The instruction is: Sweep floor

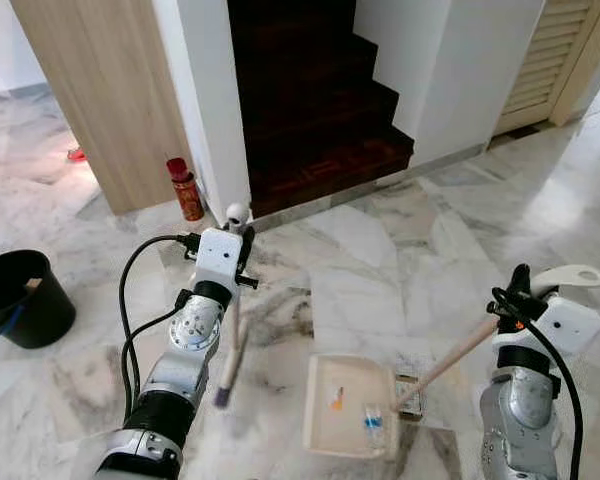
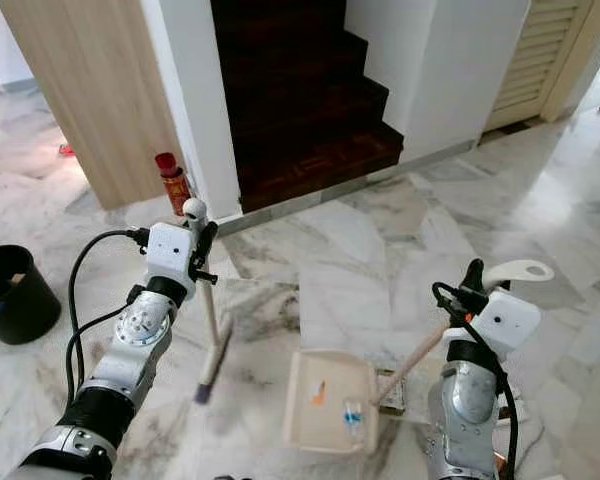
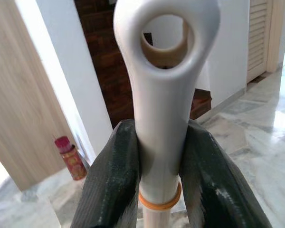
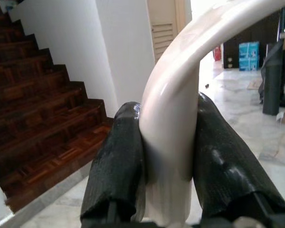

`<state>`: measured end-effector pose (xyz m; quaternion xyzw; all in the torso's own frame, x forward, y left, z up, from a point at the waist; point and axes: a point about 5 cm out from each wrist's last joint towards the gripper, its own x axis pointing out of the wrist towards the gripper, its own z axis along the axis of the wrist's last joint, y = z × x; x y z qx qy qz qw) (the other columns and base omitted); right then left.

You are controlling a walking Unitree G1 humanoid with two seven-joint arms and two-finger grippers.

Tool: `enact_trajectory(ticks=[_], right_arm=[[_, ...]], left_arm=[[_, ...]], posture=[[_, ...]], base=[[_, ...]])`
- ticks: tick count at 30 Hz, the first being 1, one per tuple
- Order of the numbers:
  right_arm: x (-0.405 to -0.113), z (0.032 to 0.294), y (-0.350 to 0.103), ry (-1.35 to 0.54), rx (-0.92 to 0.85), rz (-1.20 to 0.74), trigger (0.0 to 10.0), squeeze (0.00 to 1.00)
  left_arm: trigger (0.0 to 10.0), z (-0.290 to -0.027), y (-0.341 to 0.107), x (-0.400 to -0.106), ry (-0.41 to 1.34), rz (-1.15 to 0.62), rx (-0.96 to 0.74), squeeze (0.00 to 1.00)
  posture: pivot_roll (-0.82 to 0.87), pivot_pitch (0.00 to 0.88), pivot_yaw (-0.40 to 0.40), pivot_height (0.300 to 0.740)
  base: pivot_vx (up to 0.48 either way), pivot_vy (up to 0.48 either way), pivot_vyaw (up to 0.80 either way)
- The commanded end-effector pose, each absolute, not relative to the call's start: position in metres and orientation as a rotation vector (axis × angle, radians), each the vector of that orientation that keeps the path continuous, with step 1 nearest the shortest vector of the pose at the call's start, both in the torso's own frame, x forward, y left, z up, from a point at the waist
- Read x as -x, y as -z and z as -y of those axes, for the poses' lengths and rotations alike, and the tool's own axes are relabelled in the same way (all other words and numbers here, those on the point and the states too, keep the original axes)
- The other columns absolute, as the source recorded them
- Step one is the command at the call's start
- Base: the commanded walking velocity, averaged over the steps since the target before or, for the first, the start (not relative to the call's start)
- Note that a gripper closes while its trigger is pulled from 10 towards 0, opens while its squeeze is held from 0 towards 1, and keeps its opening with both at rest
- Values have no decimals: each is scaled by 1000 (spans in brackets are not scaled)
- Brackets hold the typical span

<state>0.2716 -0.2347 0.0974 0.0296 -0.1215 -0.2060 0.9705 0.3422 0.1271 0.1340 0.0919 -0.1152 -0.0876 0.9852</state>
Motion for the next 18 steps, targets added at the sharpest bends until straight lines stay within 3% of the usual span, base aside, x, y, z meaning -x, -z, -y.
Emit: enact_trajectory(ticks=[1, 18], right_arm=[[-276, 230, -113, 399, -78, 316, 10000, 0], [-276, 229, -113, 388, -89, 305, 10000, 0]], left_arm=[[10000, -131, -150, -344, 157, 299, -192, 0], [10000, -134, -151, -343, 144, 290, -188, 0]], posture=[[81, 34, -6, 740], [87, 54, -11, 740]], base=[[0, 319, 0], [0, 320, 0]])
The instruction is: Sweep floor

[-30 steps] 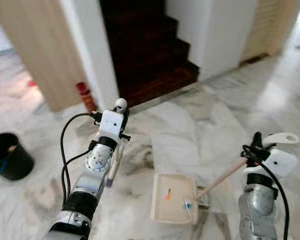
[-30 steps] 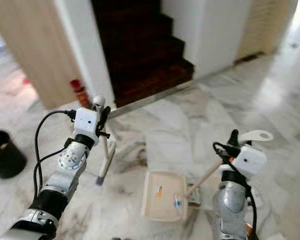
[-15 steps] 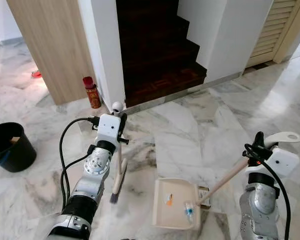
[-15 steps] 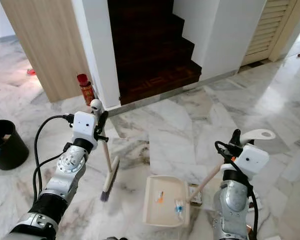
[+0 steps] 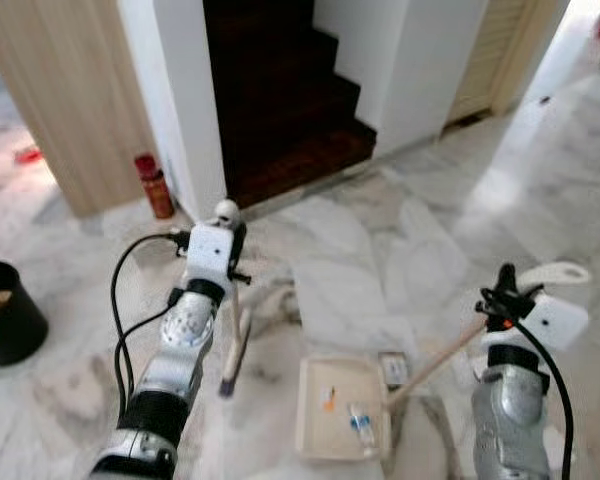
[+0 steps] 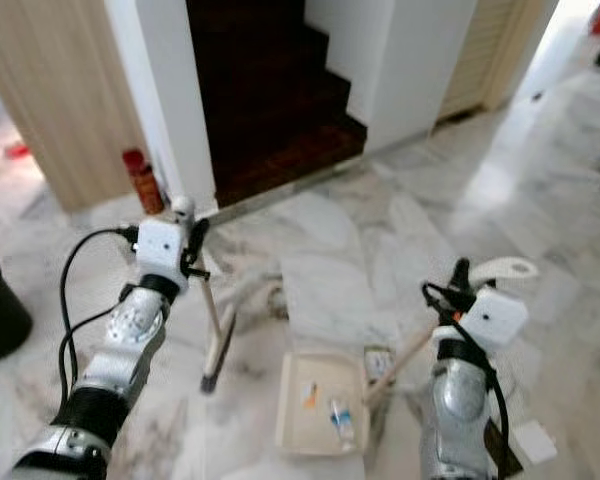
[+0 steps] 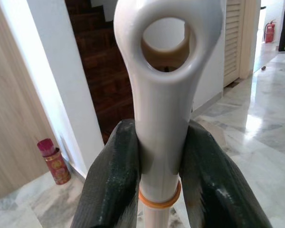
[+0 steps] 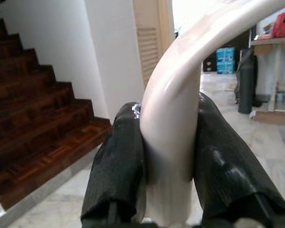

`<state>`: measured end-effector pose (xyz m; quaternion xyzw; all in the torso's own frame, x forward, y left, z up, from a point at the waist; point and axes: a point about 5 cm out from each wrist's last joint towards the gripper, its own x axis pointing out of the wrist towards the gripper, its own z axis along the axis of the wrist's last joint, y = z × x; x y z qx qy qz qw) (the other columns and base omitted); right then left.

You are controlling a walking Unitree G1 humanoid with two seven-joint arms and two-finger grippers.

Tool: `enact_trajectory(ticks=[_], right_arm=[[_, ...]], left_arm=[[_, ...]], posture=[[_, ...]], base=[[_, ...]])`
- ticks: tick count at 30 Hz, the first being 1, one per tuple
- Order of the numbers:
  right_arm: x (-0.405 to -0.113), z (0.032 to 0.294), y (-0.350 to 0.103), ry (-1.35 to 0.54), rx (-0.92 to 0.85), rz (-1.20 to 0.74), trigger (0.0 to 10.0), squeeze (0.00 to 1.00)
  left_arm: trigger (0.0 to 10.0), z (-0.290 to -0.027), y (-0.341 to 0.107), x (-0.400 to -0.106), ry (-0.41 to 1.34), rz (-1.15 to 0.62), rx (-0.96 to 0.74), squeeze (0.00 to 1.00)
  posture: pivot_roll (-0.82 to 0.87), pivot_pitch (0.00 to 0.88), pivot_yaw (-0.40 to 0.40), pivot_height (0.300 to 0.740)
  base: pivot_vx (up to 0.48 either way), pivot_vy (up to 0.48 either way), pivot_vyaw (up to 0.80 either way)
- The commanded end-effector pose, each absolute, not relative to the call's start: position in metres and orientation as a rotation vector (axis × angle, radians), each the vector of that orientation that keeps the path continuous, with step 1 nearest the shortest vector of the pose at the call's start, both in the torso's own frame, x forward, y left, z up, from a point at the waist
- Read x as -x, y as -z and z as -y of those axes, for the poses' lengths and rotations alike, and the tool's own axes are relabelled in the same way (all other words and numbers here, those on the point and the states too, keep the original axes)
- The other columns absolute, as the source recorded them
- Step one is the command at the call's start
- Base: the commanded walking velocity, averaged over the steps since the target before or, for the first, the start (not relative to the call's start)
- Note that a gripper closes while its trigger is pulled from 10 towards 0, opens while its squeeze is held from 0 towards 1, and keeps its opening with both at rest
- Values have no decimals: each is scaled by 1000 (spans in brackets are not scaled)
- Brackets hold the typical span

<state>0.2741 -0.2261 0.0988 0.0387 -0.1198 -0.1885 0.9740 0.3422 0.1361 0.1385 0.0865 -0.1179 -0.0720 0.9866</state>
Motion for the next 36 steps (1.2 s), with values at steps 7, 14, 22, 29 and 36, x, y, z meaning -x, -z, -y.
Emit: enact_trajectory(ticks=[7, 14, 22, 29, 36], right_arm=[[-277, 229, -114, 383, -92, 305, 10000, 0], [-278, 228, -114, 376, -87, 302, 10000, 0], [-278, 227, -114, 369, -87, 300, 10000, 0], [-277, 226, -113, 364, -89, 296, 10000, 0], [-278, 225, -113, 360, -91, 295, 10000, 0]], left_arm=[[10000, -134, -152, -342, 142, 287, -189, 0], [10000, -136, -152, -342, 140, 289, -190, 0], [10000, -136, -153, -341, 142, 286, -188, 0], [10000, -137, -153, -340, 138, 285, -190, 0], [10000, -138, -153, -339, 138, 284, -190, 0]], posture=[[93, 59, -12, 740], [95, 60, -11, 740], [91, 65, -10, 740], [96, 69, -10, 740], [97, 71, -11, 740]], base=[[0, 319, 0], [0, 320, 0], [0, 320, 0], [0, 320, 0], [0, 320, 0]])
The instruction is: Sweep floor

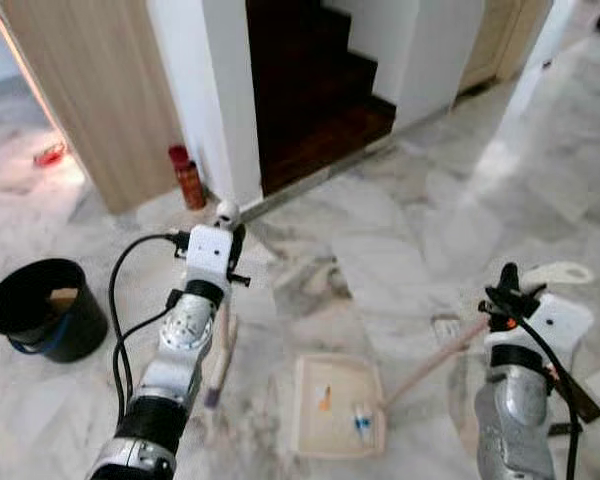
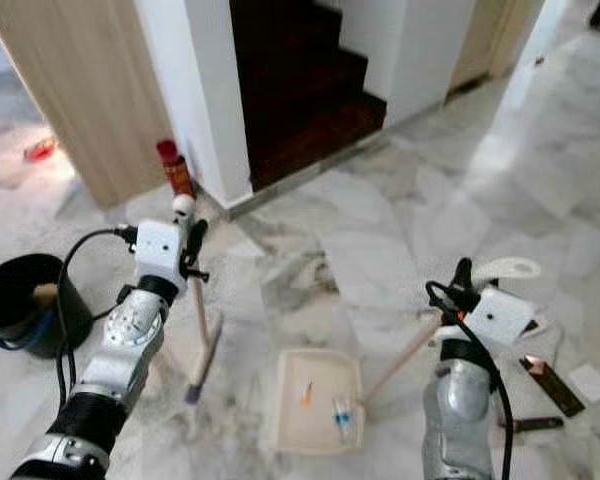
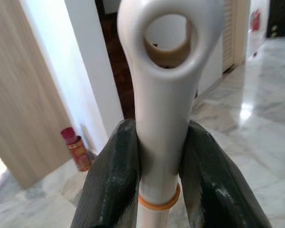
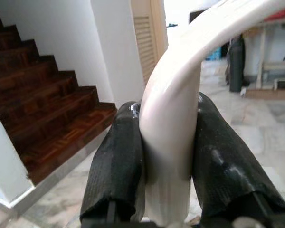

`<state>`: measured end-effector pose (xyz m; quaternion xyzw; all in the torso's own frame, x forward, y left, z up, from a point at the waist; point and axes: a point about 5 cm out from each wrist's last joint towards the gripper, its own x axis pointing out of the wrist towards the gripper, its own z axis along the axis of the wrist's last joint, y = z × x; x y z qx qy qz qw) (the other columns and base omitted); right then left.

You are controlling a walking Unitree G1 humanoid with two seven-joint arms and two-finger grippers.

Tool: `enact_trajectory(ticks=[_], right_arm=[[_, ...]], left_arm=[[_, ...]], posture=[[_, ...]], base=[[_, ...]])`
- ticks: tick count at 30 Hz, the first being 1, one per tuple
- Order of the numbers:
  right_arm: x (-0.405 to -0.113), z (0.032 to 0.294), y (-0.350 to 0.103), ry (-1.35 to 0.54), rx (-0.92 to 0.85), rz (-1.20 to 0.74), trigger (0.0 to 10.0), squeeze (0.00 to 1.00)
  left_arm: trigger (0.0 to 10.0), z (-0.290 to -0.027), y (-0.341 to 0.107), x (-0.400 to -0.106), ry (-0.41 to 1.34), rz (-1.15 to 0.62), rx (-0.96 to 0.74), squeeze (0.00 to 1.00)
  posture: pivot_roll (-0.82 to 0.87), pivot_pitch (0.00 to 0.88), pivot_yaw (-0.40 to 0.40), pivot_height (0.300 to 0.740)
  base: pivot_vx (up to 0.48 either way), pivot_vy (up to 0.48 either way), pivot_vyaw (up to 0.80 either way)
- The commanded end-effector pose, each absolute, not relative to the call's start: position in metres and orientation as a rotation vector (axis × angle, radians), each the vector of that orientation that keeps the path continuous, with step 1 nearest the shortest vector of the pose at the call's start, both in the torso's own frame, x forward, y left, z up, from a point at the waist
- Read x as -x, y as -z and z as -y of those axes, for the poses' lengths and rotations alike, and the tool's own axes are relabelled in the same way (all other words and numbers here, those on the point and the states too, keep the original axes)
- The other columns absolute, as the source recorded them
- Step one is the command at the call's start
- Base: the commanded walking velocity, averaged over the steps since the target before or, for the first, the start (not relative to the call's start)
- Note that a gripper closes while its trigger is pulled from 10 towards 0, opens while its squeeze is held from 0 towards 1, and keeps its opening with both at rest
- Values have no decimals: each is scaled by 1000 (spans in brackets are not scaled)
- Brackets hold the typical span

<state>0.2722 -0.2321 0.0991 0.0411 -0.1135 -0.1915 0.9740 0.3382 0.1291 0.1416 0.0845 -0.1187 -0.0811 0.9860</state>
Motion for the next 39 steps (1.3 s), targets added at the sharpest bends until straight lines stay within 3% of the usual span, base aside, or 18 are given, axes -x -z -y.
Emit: enact_trajectory(ticks=[1, 39], right_arm=[[-278, 225, -113, 360, -91, 294, 10000, 0], [-279, 221, -113, 344, -105, 288, 10000, 0]], left_arm=[[10000, -138, -153, -339, 138, 283, -190, 0], [10000, -139, -154, -336, 141, 280, -192, 0]], posture=[[97, 72, -11, 740], [111, 81, -8, 740]], base=[[0, 319, 0], [0, 319, 0]])
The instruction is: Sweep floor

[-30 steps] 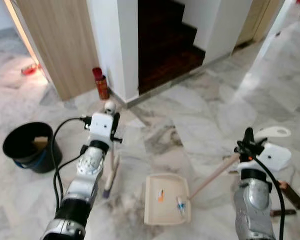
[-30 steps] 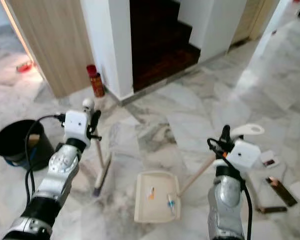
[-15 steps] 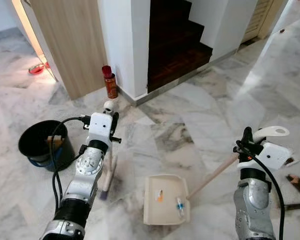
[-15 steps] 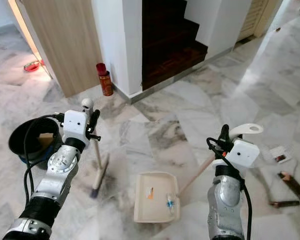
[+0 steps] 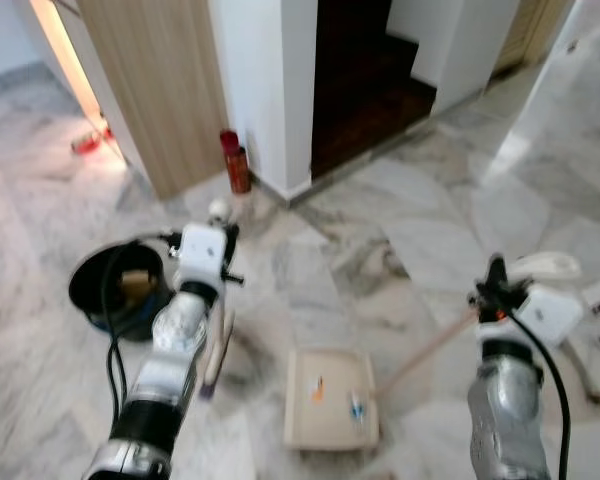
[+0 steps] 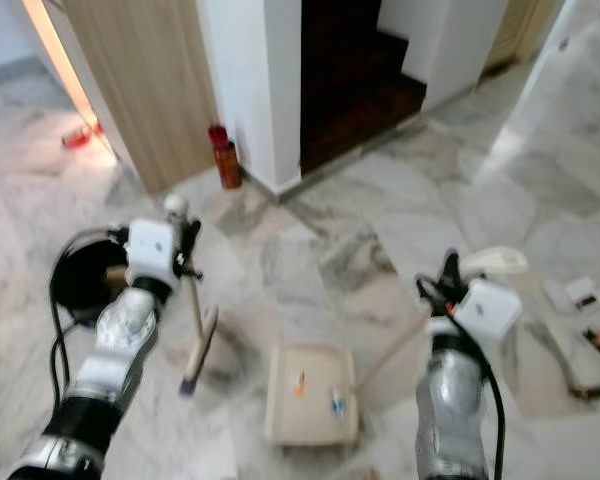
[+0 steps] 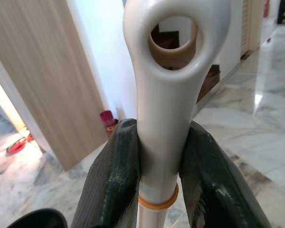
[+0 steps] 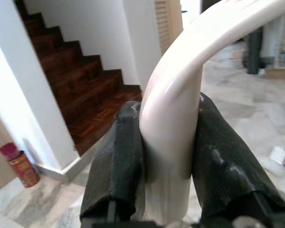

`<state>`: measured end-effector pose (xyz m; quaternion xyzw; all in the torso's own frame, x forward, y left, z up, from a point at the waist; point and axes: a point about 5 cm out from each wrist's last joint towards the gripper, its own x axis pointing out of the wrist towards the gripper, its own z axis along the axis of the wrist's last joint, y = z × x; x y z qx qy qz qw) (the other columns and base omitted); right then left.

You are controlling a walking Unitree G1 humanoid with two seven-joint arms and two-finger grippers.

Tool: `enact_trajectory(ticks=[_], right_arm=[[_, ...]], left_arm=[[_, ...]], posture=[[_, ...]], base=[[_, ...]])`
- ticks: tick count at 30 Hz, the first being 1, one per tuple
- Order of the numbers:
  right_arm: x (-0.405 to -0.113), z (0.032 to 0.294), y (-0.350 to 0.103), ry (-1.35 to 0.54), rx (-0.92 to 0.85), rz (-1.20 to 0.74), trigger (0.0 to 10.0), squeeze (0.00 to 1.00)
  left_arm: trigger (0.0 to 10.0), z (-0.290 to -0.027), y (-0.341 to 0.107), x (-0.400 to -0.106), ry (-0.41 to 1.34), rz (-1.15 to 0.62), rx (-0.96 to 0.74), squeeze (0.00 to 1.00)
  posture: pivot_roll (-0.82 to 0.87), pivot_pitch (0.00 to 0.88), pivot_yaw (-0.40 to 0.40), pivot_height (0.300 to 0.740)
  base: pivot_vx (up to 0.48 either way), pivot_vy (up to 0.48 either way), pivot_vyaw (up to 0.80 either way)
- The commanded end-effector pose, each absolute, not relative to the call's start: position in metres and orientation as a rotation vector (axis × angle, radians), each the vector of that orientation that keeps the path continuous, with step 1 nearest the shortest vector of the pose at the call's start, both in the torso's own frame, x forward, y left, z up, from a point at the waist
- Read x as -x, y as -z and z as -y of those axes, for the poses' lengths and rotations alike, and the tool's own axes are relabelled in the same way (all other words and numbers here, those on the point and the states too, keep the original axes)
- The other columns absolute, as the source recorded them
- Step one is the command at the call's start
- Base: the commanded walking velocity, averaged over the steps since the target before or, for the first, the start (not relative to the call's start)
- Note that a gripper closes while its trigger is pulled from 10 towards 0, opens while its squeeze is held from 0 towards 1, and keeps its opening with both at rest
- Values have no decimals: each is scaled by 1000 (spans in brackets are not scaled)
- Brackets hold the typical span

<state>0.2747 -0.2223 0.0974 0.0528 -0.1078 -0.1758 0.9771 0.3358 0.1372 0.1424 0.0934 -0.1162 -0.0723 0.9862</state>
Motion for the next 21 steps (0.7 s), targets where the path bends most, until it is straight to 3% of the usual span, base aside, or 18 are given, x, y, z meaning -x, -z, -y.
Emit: enact_trajectory(ticks=[1, 21], right_arm=[[-279, 221, -113, 344, -105, 288, 10000, 0], [-279, 220, -112, 335, -94, 282, 10000, 0]], left_arm=[[10000, -139, -154, -336, 142, 280, -192, 0], [10000, -137, -153, -335, 147, 274, -188, 0]], posture=[[111, 81, -8, 740], [114, 83, -10, 740]], base=[[0, 315, 0], [0, 319, 0]])
